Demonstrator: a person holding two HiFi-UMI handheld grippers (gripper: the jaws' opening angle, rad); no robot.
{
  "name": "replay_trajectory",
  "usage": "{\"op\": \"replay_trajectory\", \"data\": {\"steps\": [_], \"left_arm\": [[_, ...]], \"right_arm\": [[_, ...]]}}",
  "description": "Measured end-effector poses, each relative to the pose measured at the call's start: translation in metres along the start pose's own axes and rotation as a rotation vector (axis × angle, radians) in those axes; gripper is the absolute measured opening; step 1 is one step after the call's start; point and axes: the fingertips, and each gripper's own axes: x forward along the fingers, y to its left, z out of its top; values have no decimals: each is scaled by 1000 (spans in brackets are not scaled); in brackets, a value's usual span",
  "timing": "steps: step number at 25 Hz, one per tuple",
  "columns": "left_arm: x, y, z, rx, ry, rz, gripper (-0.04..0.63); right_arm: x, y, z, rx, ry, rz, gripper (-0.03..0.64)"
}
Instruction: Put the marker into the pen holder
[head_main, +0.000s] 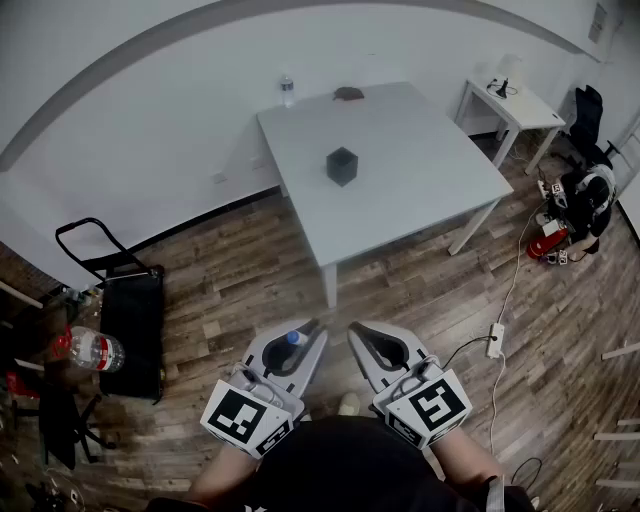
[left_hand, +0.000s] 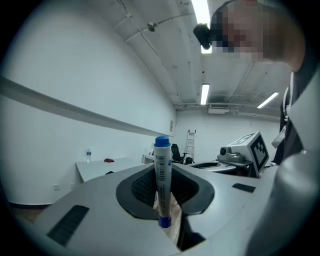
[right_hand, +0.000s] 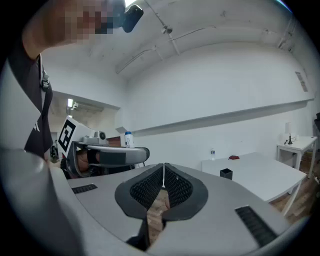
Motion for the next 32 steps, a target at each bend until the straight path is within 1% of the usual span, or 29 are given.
{"op": "replay_trajectory", "data": {"steps": [6, 12, 20, 27, 32], "left_arm": [[21, -8, -1, 1, 4, -8, 46], [37, -15, 3, -1, 6, -10, 46], [54, -16, 1, -1, 12, -25, 46], [73, 4, 1, -8, 8, -44, 46], [93, 27, 4, -13, 3, -67, 46]], "right_arm": [[-11, -21, -5, 2, 2, -12, 17], [-26, -46, 2, 18, -29, -47, 17], [-27, -60, -2, 25, -21, -59, 17], [-11, -80, 0, 22, -12, -89, 17], [12, -94, 2, 16, 3, -102, 17]]}}
